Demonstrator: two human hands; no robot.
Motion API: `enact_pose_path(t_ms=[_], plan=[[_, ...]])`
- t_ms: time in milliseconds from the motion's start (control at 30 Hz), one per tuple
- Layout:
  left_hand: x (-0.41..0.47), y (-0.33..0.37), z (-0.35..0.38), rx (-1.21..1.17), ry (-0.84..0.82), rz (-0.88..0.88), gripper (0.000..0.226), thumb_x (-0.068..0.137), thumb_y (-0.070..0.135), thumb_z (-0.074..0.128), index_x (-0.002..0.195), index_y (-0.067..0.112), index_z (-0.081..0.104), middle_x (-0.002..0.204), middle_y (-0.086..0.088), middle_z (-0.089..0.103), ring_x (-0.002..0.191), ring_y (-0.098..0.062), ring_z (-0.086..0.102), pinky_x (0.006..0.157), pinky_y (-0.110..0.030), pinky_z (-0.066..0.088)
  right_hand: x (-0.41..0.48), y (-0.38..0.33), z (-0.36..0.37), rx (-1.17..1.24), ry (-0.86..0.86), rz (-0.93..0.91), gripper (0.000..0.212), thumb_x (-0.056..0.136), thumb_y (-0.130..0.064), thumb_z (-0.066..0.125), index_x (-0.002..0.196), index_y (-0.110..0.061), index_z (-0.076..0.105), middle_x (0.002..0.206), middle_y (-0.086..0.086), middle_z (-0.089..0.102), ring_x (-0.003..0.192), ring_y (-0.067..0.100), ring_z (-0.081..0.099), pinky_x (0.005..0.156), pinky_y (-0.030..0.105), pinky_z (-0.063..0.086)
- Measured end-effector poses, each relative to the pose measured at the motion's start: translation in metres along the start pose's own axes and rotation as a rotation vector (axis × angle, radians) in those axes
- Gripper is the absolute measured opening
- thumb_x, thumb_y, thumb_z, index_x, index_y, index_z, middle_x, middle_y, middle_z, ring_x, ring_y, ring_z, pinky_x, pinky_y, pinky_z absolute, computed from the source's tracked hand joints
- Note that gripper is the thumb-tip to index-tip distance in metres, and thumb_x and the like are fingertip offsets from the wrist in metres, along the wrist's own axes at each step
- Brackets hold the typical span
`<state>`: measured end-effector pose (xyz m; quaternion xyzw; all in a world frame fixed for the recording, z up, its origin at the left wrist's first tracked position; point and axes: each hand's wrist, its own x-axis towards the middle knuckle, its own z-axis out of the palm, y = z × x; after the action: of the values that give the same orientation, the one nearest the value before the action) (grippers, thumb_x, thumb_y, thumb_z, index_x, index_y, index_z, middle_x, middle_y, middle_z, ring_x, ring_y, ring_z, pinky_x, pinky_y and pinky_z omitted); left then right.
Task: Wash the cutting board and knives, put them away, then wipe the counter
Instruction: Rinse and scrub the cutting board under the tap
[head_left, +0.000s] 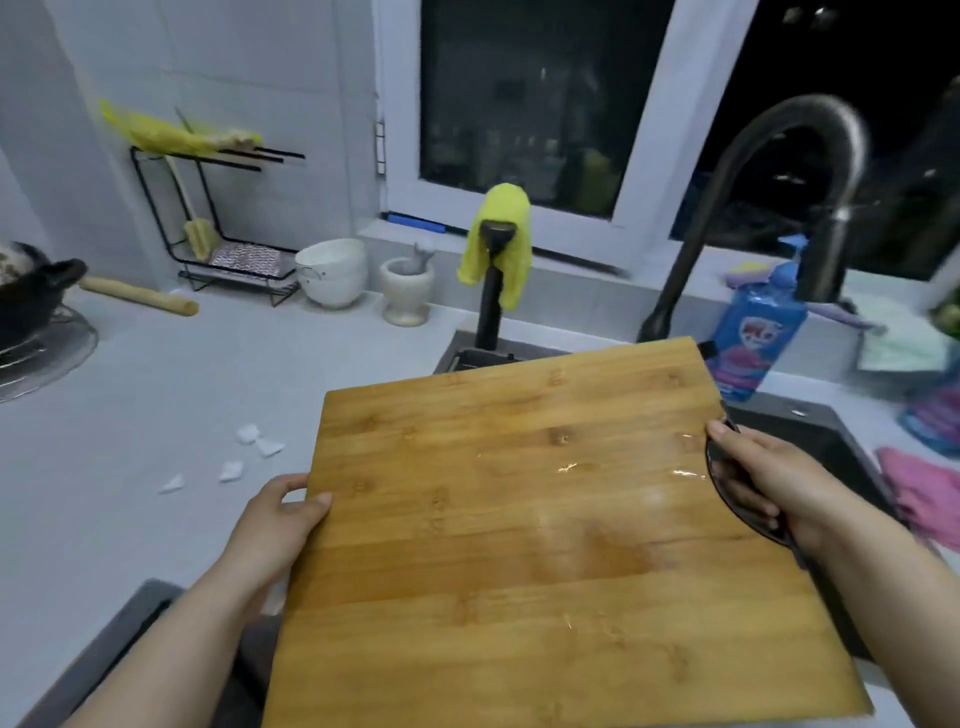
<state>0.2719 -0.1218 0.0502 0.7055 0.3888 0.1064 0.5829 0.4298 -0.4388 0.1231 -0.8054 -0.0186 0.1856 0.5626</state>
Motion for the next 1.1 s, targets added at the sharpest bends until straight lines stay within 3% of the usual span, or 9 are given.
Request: enact_pose_path(t_ms=[133, 267, 367, 433, 500, 667, 833, 1000, 1100], plan=[[-0.02, 0.014, 0.072, 0.038, -0.09, -0.002, 0.02, 0.091, 0.016, 0.053, 0.11, 0.009, 0.051, 0.099, -0.008, 0.06, 0.081, -0.022, 0.058, 0.074, -0.034, 0.046, -0.007, 0.031, -0.074, 0.075, 0.077, 0.003, 0.034, 0.097, -0.025, 0.04, 0.067, -0.009, 0.042, 0.029, -0.002, 0.031, 0.018, 0.004, 0.019, 0.027, 0.004, 0.018], [-0.032, 0.027, 0.142, 0.103, -0.165, 0.044, 0.023, 0.092, 0.02, 0.051, 0.113, 0.013, 0.052, 0.095, -0.002, 0.055, 0.076, -0.017, 0.055, 0.063, -0.03, 0.043, -0.009, 0.057, -0.139, 0.048, 0.181, 0.033, 0.045, 0.098, -0.027, 0.039, 0.058, -0.005, 0.04, 0.024, 0.0, 0.025, 0.017, 0.007, 0.018, 0.028, 0.005, 0.016], [-0.036, 0.034, 0.189, 0.129, -0.2, 0.045, 0.03, 0.092, 0.022, 0.052, 0.12, 0.012, 0.052, 0.103, -0.007, 0.061, 0.085, -0.023, 0.059, 0.074, -0.034, 0.048, -0.007, 0.07, -0.18, 0.096, 0.289, 0.085, 0.043, 0.096, -0.027, 0.044, 0.057, -0.008, 0.045, 0.027, -0.001, 0.039, 0.02, 0.008, 0.034, 0.03, 0.006, 0.024], [-0.038, 0.041, 0.216, 0.144, -0.216, 0.042, 0.031, 0.092, 0.022, 0.051, 0.121, 0.013, 0.052, 0.113, -0.013, 0.062, 0.092, -0.027, 0.059, 0.081, -0.035, 0.047, -0.007, 0.074, -0.198, 0.148, 0.33, 0.112, 0.032, 0.095, -0.024, 0.046, 0.068, -0.008, 0.052, 0.035, -0.001, 0.05, 0.029, 0.009, 0.047, 0.035, 0.01, 0.034], [-0.036, 0.049, 0.239, 0.15, -0.231, 0.042, 0.033, 0.093, 0.02, 0.05, 0.124, 0.012, 0.051, 0.114, -0.014, 0.061, 0.095, -0.029, 0.059, 0.083, -0.035, 0.046, -0.003, 0.078, -0.215, 0.173, 0.338, 0.122, 0.03, 0.096, -0.022, 0.044, 0.069, -0.01, 0.051, 0.036, -0.004, 0.051, 0.031, 0.008, 0.049, 0.034, 0.009, 0.036], [-0.028, 0.069, 0.281, 0.152, -0.259, 0.038, 0.036, 0.094, 0.017, 0.047, 0.13, 0.009, 0.047, 0.125, -0.015, 0.055, 0.108, -0.033, 0.054, 0.09, -0.036, 0.042, 0.005, 0.085, -0.242, 0.271, 0.285, 0.157, 0.037, 0.099, -0.025, 0.036, 0.063, -0.016, 0.038, 0.029, -0.008, 0.039, 0.022, 0.0, 0.033, 0.03, 0.003, 0.026], [-0.015, 0.079, 0.317, 0.124, -0.29, -0.013, 0.044, 0.095, 0.018, 0.047, 0.137, 0.009, 0.038, 0.137, -0.014, 0.046, 0.121, -0.033, 0.046, 0.099, -0.037, 0.038, 0.01, 0.079, -0.259, 0.281, 0.333, 0.11, 0.033, 0.099, -0.02, 0.038, 0.067, -0.014, 0.042, 0.028, -0.004, 0.044, 0.023, 0.001, 0.04, 0.029, 0.006, 0.032], [0.002, 0.086, 0.339, 0.14, -0.417, -0.078, 0.04, 0.097, 0.02, 0.042, 0.134, 0.008, 0.041, 0.132, -0.013, 0.05, 0.119, -0.033, 0.049, 0.095, -0.036, 0.039, 0.015, 0.064, -0.265, 0.227, 0.414, 0.092, 0.03, 0.097, -0.017, 0.044, 0.067, -0.011, 0.046, 0.027, -0.003, 0.047, 0.022, 0.0, 0.044, 0.027, 0.008, 0.035], [0.015, 0.079, 0.348, 0.134, -0.482, -0.046, 0.042, 0.095, 0.021, 0.044, 0.135, 0.008, 0.041, 0.135, -0.012, 0.048, 0.121, -0.031, 0.047, 0.107, -0.039, 0.035, 0.023, 0.048, -0.267, 0.213, 0.41, 0.086, 0.033, 0.097, -0.015, 0.041, 0.065, -0.012, 0.042, 0.025, -0.003, 0.044, 0.02, 0.002, 0.041, 0.025, 0.008, 0.031]])
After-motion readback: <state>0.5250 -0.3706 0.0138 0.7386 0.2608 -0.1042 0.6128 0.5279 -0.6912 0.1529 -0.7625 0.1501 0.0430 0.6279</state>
